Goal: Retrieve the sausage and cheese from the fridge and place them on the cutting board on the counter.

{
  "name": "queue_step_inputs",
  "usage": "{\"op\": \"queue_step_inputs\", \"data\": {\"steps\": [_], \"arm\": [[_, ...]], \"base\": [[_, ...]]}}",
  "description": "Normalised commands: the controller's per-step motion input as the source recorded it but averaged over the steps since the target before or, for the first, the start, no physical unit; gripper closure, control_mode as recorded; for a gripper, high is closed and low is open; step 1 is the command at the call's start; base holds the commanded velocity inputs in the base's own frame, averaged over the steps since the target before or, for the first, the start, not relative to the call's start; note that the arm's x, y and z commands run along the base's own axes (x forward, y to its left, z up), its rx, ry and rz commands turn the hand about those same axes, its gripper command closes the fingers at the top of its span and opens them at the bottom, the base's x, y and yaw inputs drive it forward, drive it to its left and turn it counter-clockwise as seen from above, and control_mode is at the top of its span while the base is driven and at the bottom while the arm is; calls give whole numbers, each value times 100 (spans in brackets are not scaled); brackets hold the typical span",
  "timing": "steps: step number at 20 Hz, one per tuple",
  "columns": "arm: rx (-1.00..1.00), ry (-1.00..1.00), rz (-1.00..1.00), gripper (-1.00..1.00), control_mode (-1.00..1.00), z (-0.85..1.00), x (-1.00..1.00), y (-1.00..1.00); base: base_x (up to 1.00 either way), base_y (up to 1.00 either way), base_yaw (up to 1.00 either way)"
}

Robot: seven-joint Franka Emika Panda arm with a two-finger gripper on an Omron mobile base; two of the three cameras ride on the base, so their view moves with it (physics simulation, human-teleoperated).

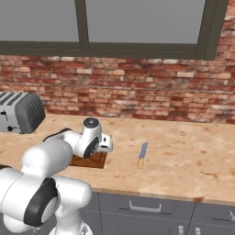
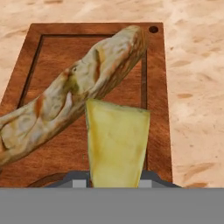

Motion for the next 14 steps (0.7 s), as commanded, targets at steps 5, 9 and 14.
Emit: {"op": "queue_step_inputs", "data": {"steps": [5, 9, 14], "arm": [[0, 0, 0, 100, -100, -29, 0, 0], [0, -1, 0, 100, -100, -19, 0, 0], [0, -4, 0, 100, -100, -9, 1, 1]], "base": [[0, 0, 0], [0, 0, 0], [0, 0, 0]]}}
